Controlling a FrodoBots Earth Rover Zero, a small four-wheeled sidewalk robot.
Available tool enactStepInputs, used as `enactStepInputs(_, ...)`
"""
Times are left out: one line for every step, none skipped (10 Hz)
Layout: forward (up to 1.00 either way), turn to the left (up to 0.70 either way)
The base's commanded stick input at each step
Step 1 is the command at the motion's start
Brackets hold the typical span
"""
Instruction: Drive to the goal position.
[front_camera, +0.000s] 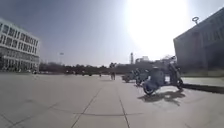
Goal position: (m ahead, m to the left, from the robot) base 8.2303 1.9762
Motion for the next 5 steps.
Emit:
enactStepInputs(0.12, 0.0)
enactStepInputs(0.0, 0.0)
enactStepInputs(0.0, 0.0)
enactStepInputs(0.0, 0.0)
enactStepInputs(0.0, 0.0)
